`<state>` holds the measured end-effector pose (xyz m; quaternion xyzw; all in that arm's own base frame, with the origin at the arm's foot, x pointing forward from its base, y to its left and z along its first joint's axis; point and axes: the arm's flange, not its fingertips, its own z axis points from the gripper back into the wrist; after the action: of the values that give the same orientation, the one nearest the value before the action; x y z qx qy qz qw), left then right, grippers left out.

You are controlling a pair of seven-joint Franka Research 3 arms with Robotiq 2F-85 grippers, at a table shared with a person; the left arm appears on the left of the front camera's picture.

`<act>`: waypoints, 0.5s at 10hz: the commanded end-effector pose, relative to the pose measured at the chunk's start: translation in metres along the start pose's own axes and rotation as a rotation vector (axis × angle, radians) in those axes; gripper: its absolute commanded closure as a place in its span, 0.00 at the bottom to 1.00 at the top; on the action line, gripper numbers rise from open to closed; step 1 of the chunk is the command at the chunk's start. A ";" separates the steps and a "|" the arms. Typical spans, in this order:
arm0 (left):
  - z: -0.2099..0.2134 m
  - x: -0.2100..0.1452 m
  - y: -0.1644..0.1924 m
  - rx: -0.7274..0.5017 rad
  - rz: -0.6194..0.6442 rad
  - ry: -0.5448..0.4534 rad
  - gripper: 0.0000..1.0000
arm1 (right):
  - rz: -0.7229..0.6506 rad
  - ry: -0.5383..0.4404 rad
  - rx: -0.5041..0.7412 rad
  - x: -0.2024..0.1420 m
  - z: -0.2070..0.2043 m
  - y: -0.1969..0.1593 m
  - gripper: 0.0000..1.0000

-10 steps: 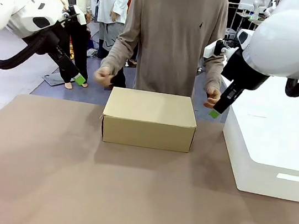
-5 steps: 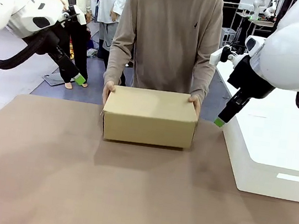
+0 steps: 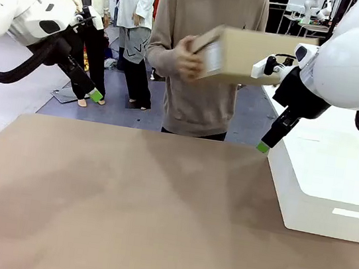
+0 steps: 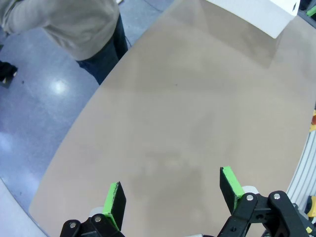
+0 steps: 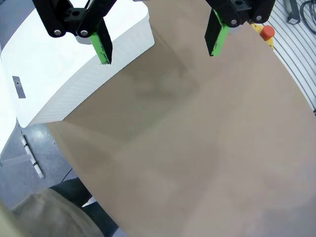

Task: Pack the shoes into the box.
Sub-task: Press down on the lid of the Shoes Box.

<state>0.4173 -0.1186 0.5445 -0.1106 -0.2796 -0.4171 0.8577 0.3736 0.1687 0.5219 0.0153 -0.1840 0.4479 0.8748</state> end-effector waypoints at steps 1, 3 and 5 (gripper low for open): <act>0.001 0.001 0.002 0.014 0.004 0.007 0.00 | -0.001 0.006 -0.007 0.002 0.000 -0.002 0.00; 0.001 0.001 0.002 0.014 0.004 0.007 0.00 | -0.001 0.006 -0.007 0.002 0.000 -0.002 0.00; 0.001 0.001 0.002 0.014 0.004 0.007 0.00 | -0.001 0.006 -0.007 0.002 0.000 -0.002 0.00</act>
<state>0.4173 -0.1186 0.5445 -0.1106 -0.2796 -0.4171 0.8577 0.3736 0.1686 0.5219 0.0133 -0.1838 0.4493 0.8741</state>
